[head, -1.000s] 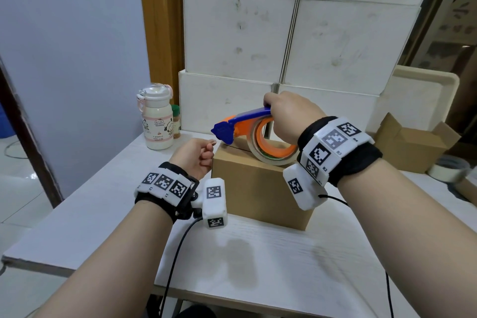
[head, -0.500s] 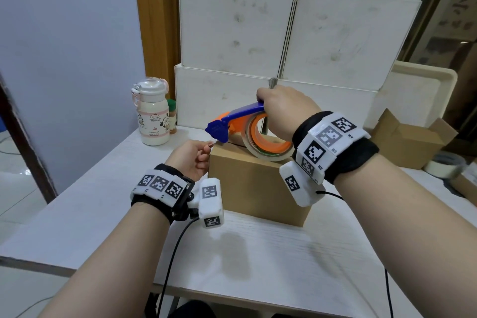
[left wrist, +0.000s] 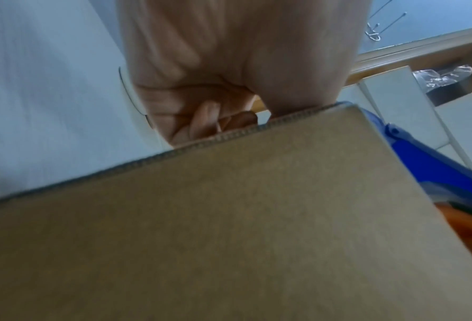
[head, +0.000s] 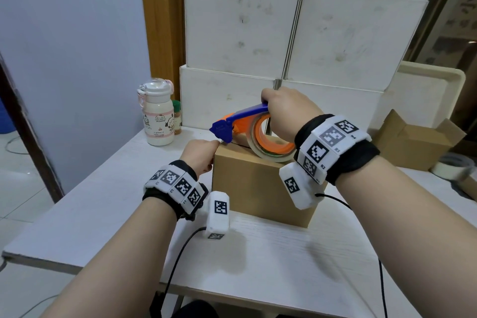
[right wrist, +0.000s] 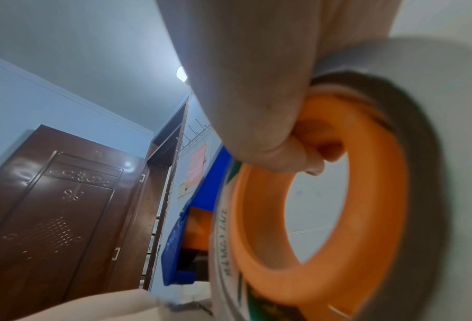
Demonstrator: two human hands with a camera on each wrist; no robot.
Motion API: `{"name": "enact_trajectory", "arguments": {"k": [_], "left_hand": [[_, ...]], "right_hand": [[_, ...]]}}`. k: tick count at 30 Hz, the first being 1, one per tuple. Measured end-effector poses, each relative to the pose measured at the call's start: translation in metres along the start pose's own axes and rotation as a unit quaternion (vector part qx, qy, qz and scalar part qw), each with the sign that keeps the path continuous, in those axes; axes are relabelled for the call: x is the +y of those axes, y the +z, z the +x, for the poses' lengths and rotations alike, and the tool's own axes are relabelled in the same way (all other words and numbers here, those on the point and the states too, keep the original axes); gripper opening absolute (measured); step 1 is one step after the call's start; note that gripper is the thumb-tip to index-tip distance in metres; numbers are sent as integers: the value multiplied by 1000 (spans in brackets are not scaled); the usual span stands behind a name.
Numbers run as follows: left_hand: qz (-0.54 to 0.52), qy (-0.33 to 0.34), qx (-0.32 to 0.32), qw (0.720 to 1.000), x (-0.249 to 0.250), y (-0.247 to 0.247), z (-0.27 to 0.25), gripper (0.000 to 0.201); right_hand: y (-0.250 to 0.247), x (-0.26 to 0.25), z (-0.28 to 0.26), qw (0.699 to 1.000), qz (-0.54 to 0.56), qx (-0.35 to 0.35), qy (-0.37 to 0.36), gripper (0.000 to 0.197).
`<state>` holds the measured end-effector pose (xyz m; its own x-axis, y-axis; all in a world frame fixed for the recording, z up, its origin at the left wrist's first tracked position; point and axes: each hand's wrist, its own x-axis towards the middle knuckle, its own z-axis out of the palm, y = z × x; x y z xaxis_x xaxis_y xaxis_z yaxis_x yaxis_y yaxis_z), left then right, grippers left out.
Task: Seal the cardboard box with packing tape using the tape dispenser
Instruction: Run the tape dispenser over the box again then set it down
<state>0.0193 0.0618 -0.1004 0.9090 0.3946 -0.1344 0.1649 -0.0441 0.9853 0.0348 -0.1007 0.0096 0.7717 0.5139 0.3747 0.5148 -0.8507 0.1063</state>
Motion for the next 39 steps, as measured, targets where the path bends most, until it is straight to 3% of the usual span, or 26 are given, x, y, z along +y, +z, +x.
{"name": "enact_trajectory", "arguments": {"k": [3,7,11,20,27,35,39], "left_hand": [[-20,-4,7,1000,0,1,1,28],[-66,-34,-14,997,-1,3,-2,7],[-89,-55,-11,994,-8,5,-2,15],[-60,58,24,996,1,0,-3,21],[-211,-68,-62,973,0,7,-19,16],[-181,-73,-99,976,8,6,-27,16],[-139,-84,-82,983,17,3,-28,13]], "right_hand": [[0,0,1,1000,9,-4,1,25],[0,0,1,1000,13,-6,3,25],[0,-1,1,1000,12,-7,6,24],[-4,-2,-2,1000,15,-12,9,26],[-2,-3,-2,1000,16,-4,10,26],[-2,-4,-2,1000,16,-5,13,24],[-1,-6,-1,1000,16,2,20,23]]}}
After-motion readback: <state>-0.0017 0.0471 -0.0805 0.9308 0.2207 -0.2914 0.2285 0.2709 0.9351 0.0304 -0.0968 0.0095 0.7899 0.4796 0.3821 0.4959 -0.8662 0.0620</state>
